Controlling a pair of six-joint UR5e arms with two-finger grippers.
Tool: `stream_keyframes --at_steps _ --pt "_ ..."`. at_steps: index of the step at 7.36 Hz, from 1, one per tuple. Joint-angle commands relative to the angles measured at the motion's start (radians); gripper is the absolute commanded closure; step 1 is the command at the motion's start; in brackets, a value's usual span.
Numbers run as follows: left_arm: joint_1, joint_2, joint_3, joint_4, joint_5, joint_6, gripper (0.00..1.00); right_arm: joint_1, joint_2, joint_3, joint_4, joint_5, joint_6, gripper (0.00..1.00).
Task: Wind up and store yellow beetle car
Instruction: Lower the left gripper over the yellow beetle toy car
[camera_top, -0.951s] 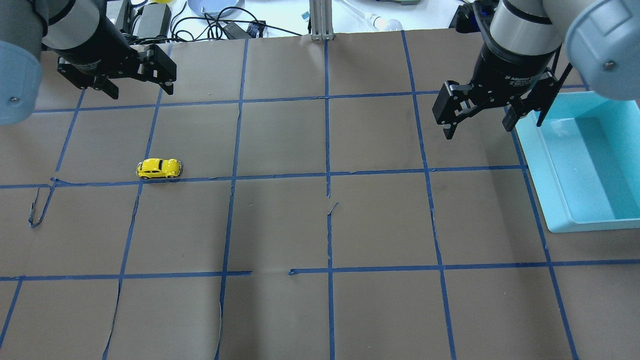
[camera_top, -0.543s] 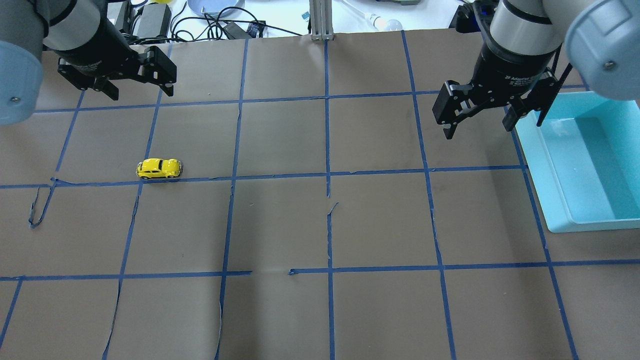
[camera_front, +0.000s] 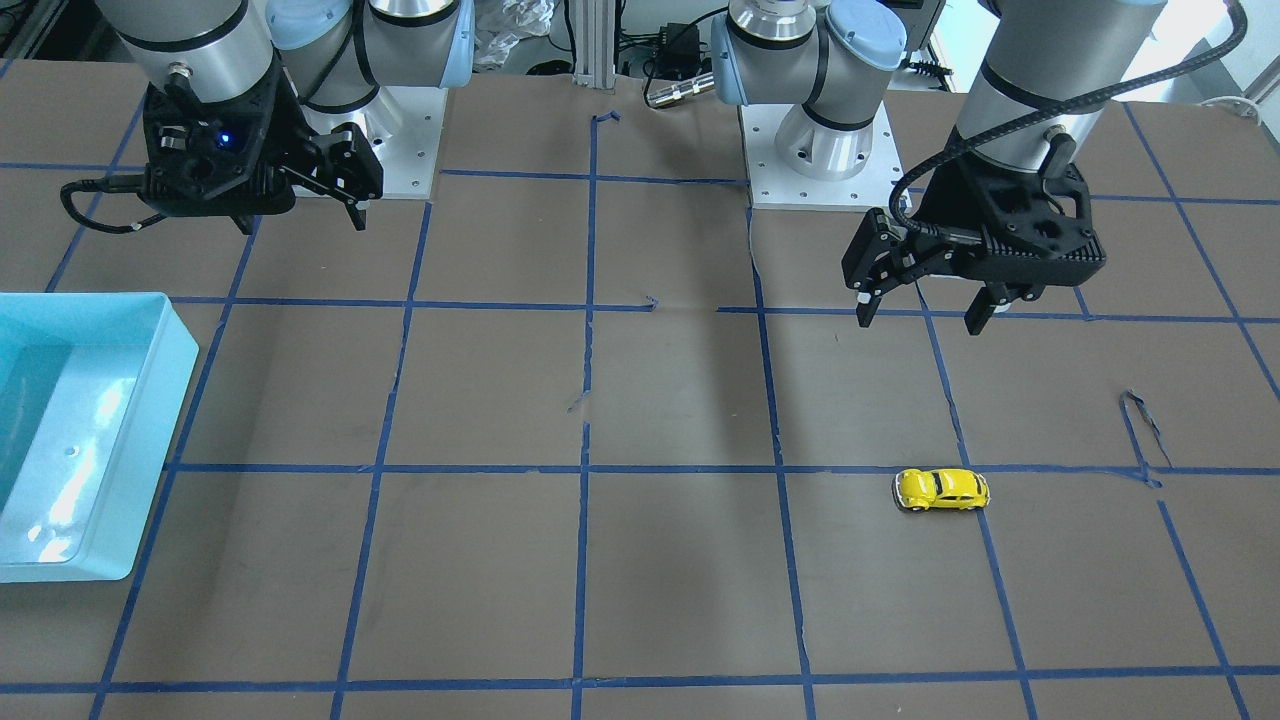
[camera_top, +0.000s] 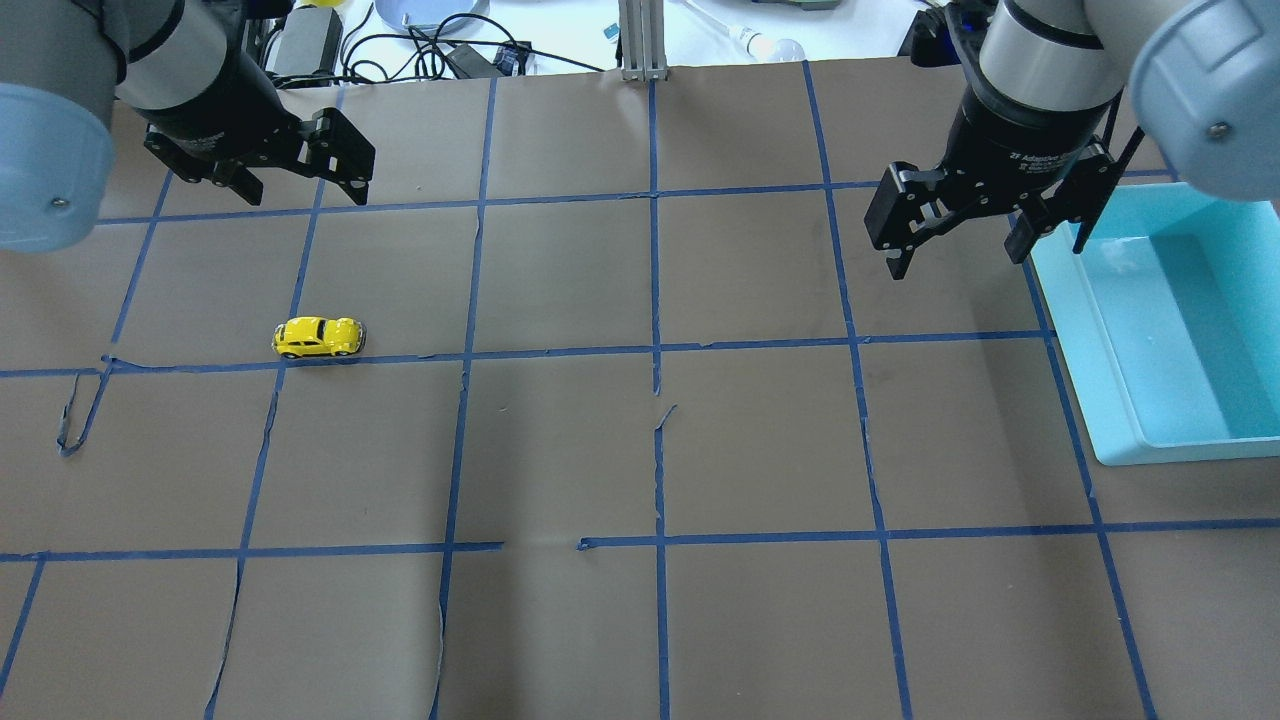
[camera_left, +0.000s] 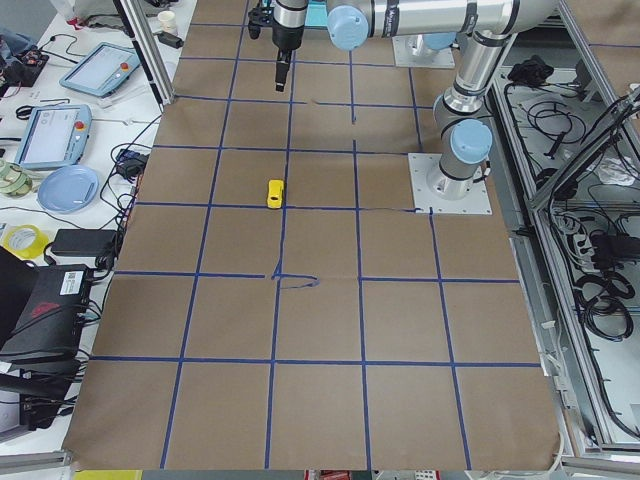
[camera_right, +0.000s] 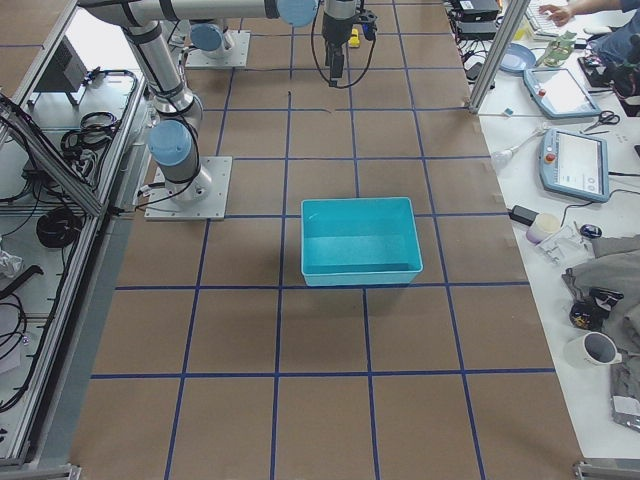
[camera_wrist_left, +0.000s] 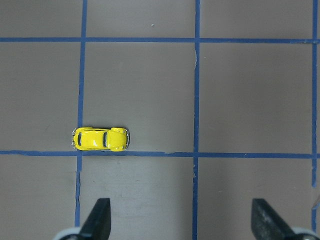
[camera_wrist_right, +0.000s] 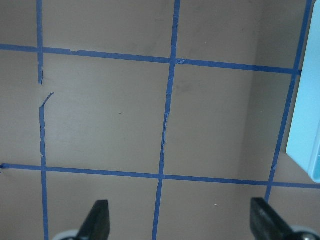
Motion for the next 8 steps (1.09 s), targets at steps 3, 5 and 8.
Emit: stream_keyframes --at_steps 3,5,8 --pt "0.003 -0.016 -0.002 0.009 0.002 0.036 0.00 -0.001 0.001 0.000 -0.002 0.000 -0.002 0.00" --pt "0.010 -0.064 -0.004 0.021 -0.006 0.331 0.05 -0.001 0.000 0.000 -0.002 0.000 -0.002 0.00" --pt "0.113 -0.130 -0.083 0.081 0.007 1.025 0.04 -0.001 0.001 0.000 0.000 0.000 0.000 0.00"
